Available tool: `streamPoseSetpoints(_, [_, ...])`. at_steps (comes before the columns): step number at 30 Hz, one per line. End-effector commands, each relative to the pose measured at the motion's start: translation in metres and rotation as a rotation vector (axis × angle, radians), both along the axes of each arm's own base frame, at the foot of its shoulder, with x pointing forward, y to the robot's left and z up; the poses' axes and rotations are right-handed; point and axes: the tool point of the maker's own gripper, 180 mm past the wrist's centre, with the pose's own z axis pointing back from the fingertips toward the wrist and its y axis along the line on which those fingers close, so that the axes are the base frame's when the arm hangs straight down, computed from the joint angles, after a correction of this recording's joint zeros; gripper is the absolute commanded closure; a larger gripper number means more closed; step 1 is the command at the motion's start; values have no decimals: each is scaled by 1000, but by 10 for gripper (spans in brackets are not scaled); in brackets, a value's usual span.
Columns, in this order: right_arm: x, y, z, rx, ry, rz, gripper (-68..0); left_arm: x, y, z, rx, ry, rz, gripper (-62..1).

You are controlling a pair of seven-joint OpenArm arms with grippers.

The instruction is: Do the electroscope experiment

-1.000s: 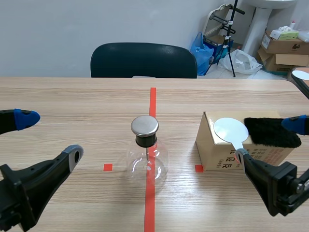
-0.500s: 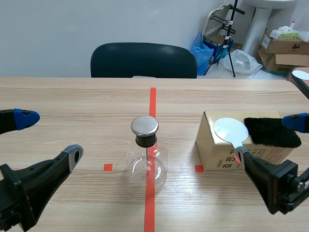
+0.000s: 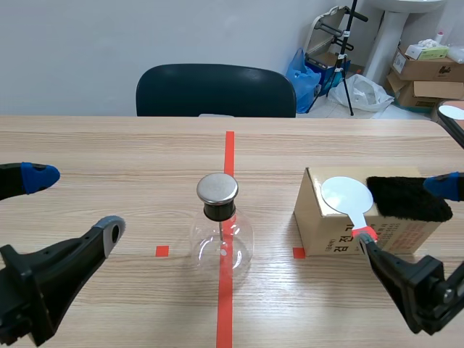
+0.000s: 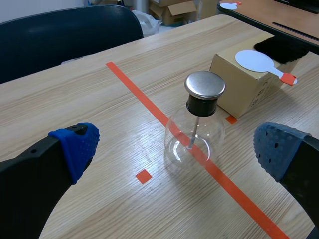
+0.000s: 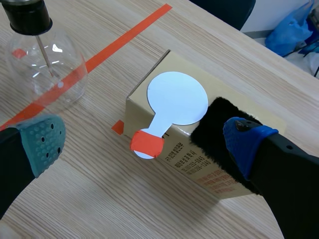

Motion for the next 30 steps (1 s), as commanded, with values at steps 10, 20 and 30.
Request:
streamPoseSetpoints(10, [-38,-9,-21,-311,-61,68,-679,2,-3,12,-27,-36,3,-623])
streamPoseSetpoints(20, [-39,-29,-9,-663,-309,-30,-679,2,-3,12,-27,-35,3,-623])
streamPoseSetpoints(30, [-48,-2,-52,-824,-340,205,-679,2,-3,11,-27,-34,2,-623])
